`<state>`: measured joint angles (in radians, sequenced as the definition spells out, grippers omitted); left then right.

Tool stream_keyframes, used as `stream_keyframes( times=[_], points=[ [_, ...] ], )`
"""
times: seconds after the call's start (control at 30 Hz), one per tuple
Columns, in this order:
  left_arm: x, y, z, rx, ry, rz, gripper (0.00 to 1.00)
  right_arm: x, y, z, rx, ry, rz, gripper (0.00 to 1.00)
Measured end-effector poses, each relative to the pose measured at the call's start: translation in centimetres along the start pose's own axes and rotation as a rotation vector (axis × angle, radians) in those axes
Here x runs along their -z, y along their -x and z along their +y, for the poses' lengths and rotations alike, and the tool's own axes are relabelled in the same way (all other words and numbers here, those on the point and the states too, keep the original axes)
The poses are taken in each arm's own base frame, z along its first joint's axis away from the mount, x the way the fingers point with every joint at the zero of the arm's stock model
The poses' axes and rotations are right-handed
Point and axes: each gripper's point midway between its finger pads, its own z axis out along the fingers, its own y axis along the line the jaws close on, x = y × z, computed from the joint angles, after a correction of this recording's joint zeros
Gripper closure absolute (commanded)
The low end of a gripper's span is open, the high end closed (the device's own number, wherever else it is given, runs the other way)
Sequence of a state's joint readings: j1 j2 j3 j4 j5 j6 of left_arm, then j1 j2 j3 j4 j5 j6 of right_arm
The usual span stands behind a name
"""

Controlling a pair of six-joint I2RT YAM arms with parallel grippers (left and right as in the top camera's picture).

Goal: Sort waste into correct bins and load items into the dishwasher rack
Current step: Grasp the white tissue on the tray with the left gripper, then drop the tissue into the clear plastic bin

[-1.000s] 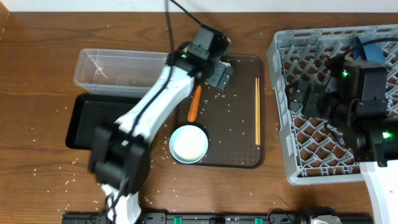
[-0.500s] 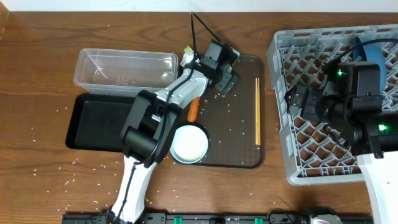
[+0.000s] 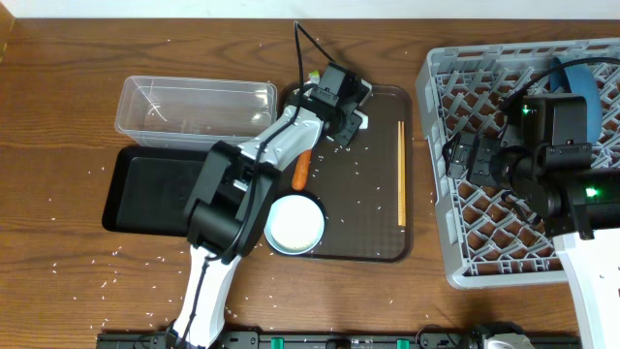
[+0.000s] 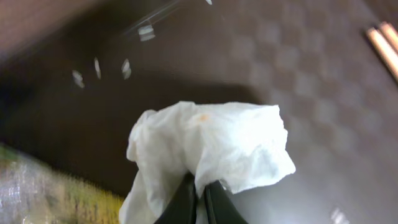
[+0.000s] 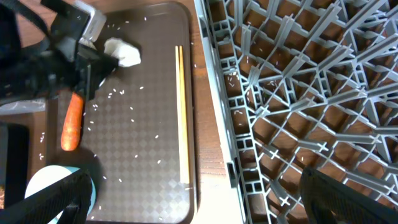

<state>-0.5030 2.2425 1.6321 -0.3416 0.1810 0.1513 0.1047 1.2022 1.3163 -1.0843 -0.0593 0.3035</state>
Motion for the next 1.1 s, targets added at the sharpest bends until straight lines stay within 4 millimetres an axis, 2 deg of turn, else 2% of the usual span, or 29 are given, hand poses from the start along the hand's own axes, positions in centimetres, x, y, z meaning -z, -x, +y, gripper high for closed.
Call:
stream_keyframes(
  times=[0.1, 0.27, 0.33, 0.43, 0.57, 0.6, 0.63, 0.7, 0.77, 0.83, 0.9, 0.97, 1.1],
  points=[
    [3.1, -0.1, -0.7, 0.028, -0.014, 0.032, 0.94, 0.0, -0.1, 0.0, 0.0, -0.001, 0.003, 0.01],
    [12.3, 1.8, -0.9, 0.037, 0.012, -0.017, 0.94, 0.0, -0.1, 0.0, -0.001, -0.002, 0.004, 0.01],
    [15.8, 2.2, 0.3, 0.052, 0.073, -0.044, 0.94, 0.0, -0.1, -0.1, -0.001, -0.002, 0.004, 0.01],
    [18.7, 1.2, 3.9, 0.099, 0.221, -0.028, 0.94, 0.0, -0.1, -0.1, -0.001, -0.003, 0.004, 0.01],
    [19.0, -0.8, 9.7, 0.193, 0.354, 0.026, 0.93, 0.0, -0.1, -0.1, -0.001, -0.003, 0.004, 0.01],
    [18.7, -1.5, 11.0, 0.221, 0.372, 0.043, 0.89, 0.0, -0.1, -0.1, -0.001, -0.003, 0.004, 0.01],
    [18.5, -2.4, 12.3, 0.253, 0.387, 0.065, 0.75, 0.0, -0.1, -0.1, -0.001, -0.003, 0.004, 0.01],
    [18.0, -3.9, 14.2, 0.307, 0.402, 0.103, 0.66, 0.0, -0.1, -0.1, -0.001, -0.003, 0.005, 0.01],
    [17.6, -4.8, 15.4, 0.356, 0.389, 0.116, 0.47, 0.0, -0.1, -0.1, -0.001, -0.003, 0.005, 0.01],
    [17.4, -4.6, 15.5, 0.386, 0.353, 0.096, 0.45, 0.0, -0.1, -0.1, -0.001, -0.003, 0.005, 0.01],
    [17.2, -3.5, 14.8, 0.394, 0.294, 0.05, 0.41, 0.0, -0.1, -0.1, -0.001, -0.003, 0.004, 0.01],
    [16.7, -2.5, 13.4, 0.384, 0.229, 0.023, 0.39, 0.0, -0.1, -0.1, -0.001, -0.002, 0.004, 0.01],
    [15.8, -0.7, 9.6, 0.306, 0.137, -0.003, 0.3, 0.0, -0.1, -0.1, -0.001, -0.003, 0.003, 0.01]
  ],
)
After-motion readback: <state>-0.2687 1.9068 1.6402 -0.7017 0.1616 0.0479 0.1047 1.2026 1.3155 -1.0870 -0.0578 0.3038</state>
